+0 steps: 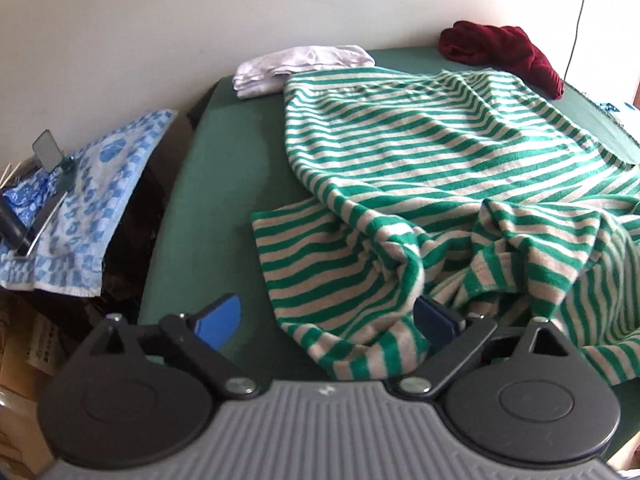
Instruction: Fold clothes
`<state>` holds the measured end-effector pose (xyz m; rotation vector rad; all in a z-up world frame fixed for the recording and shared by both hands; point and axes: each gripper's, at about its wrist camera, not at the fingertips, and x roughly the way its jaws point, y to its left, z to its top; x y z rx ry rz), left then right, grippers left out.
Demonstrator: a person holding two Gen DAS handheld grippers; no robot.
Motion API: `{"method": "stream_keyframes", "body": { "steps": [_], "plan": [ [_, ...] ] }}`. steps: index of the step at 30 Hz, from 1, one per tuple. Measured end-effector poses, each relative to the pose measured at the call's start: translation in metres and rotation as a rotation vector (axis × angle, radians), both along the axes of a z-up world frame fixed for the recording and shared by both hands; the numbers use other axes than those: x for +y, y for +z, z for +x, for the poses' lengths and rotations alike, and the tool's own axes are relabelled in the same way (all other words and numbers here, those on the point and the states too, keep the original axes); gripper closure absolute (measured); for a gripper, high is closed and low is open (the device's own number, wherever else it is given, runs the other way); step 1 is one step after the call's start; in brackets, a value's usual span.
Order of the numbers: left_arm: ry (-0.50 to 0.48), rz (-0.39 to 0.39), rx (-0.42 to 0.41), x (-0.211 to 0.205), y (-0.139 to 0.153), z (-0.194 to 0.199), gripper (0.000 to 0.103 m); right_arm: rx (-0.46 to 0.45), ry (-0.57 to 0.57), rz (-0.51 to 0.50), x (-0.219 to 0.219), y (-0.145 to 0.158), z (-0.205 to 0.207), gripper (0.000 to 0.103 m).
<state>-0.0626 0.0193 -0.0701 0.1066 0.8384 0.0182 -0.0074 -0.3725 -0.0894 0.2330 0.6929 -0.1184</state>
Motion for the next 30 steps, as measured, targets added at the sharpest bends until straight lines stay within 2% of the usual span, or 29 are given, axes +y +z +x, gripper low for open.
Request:
{"method": "stream_keyframes", "body": {
  "steps": [3, 5, 9, 11, 12, 13, 14, 15, 16, 18, 20, 23, 25, 27, 28, 30],
  "plan": [
    [-0.031, -0.042, -0.035, -0.025, 0.006, -0.018, 0.001, -0.016, 0.203, 0.094, 0.020, 0.005, -0.037, 0.042],
    [-0.046, -0.031, -0.030, -0.050, 0.000, -0.025, 0.001, 0.020, 0.402, 0.125, 0.045, 0.002, -0.059, 0.038],
    [-0.030, -0.012, -0.001, -0.081, -0.016, -0.030, 0.001, 0.034, 0.751, 0.110, 0.095, -0.007, -0.101, 0.026],
    [-0.019, -0.024, 0.012, -0.086, -0.020, -0.032, 0.008, 0.028, 0.842, 0.059, 0.115, -0.016, -0.117, 0.021],
    [-0.014, -0.030, 0.019, -0.089, -0.022, -0.033, 0.012, 0.029, 0.862, 0.018, 0.122, -0.023, -0.123, 0.021],
    [-0.008, -0.036, 0.026, -0.091, -0.024, -0.034, 0.024, 0.039, 0.869, -0.039, 0.128, -0.032, -0.129, 0.021],
    [-0.003, -0.042, 0.032, -0.094, -0.025, -0.035, 0.037, -0.021, 0.869, -0.097, 0.131, -0.036, -0.138, 0.023],
    [0.003, -0.048, 0.039, -0.097, -0.027, -0.035, 0.044, -0.040, 0.874, -0.137, 0.133, -0.038, -0.143, 0.023],
    [0.008, -0.054, 0.046, -0.099, -0.029, -0.036, 0.061, -0.059, 0.879, -0.176, 0.136, -0.041, -0.147, 0.026],
    [0.019, -0.066, 0.059, -0.104, -0.033, -0.038, 0.068, -0.071, 0.855, -0.178, 0.131, -0.040, -0.144, 0.037],
    [0.030, -0.077, 0.073, -0.110, -0.036, -0.040, 0.072, -0.059, 0.792, -0.122, 0.121, -0.035, -0.134, 0.063],
    [0.037, -0.098, 0.062, -0.108, -0.032, -0.046, 0.081, 0.001, 0.686, 0.085, 0.094, -0.034, -0.116, 0.084],
    [0.041, -0.115, 0.050, -0.104, -0.028, -0.051, 0.086, 0.032, 0.631, 0.209, 0.078, -0.039, -0.109, 0.092],
    [0.045, -0.105, 0.042, -0.100, -0.025, -0.058, 0.088, 0.042, 0.603, 0.285, 0.072, -0.043, -0.107, 0.093],
    [0.044, -0.083, 0.039, -0.100, -0.025, -0.062, 0.089, 0.041, 0.602, 0.290, 0.074, -0.044, -0.109, 0.093],
    [0.045, -0.036, 0.037, -0.098, -0.024, -0.070, 0.100, 0.042, 0.604, 0.288, 0.076, -0.044, -0.112, 0.093]
  ]
}}
